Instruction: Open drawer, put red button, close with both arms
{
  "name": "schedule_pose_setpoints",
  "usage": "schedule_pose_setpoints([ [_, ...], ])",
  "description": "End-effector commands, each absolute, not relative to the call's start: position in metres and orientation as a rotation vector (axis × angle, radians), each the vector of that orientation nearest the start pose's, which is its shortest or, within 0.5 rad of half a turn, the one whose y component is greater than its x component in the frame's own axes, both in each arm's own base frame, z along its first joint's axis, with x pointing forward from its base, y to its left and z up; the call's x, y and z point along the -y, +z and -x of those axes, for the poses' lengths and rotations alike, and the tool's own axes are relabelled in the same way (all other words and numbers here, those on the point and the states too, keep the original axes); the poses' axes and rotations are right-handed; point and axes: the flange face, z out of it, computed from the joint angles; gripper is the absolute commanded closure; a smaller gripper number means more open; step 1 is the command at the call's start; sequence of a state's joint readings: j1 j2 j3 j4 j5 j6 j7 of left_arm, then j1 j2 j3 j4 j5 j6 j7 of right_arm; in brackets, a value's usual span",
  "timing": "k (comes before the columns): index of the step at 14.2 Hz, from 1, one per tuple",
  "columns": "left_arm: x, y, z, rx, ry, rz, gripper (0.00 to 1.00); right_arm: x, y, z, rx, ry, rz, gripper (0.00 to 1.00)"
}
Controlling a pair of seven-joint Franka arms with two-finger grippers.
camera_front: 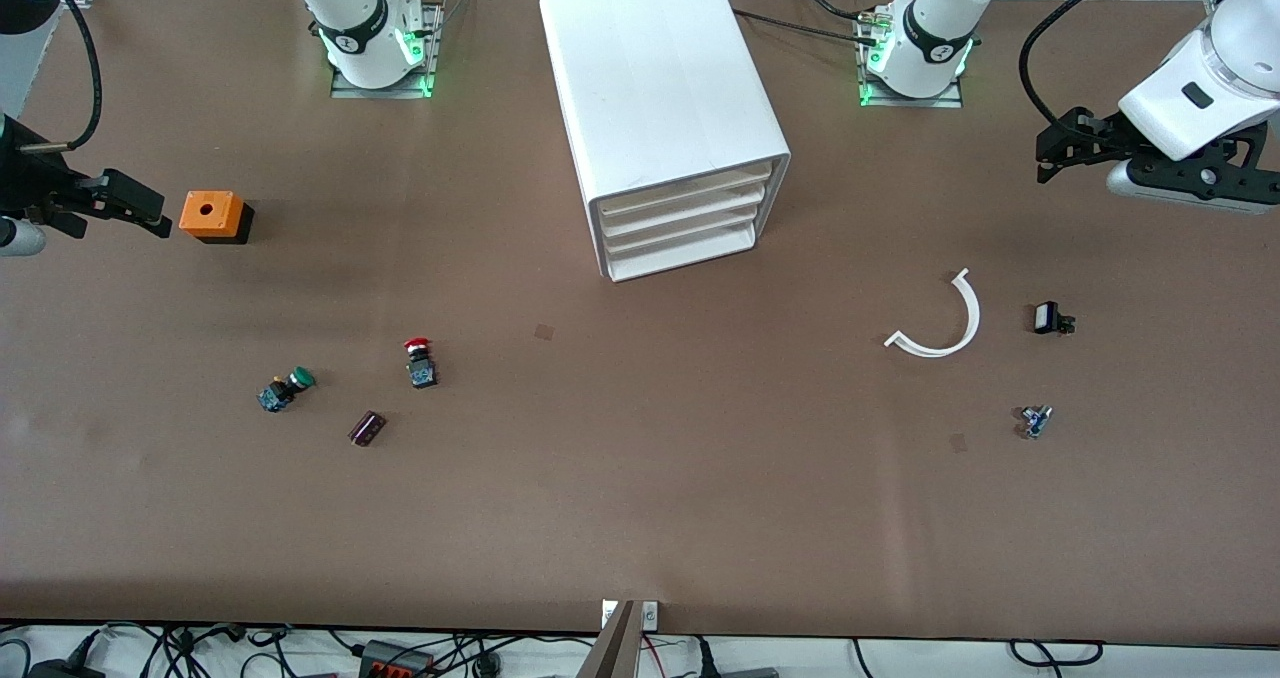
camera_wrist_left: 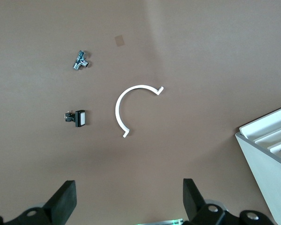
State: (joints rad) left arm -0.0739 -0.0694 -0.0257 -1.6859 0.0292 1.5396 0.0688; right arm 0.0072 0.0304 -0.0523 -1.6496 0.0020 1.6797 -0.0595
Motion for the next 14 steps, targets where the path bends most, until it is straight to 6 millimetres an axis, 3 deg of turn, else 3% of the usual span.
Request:
schedule_pose_setpoints([
  [1,0.048,0.61,-0.529,-0.283,0.118,3.118,0.0,0.026,0.584,-0.566,0.001,0.001,3.15,0.0],
  [9,0.048,0.61,-0.529,-0.28,0.12,3.118,0.0,0.025,0.579,-0.569,0.004,0.01,3.15,0.0],
  [14,0.05,0.609,-0.527,-0.283,0.137,3.117,0.0,0.019,0.538,-0.587,0.017,0.103,3.14,0.0],
])
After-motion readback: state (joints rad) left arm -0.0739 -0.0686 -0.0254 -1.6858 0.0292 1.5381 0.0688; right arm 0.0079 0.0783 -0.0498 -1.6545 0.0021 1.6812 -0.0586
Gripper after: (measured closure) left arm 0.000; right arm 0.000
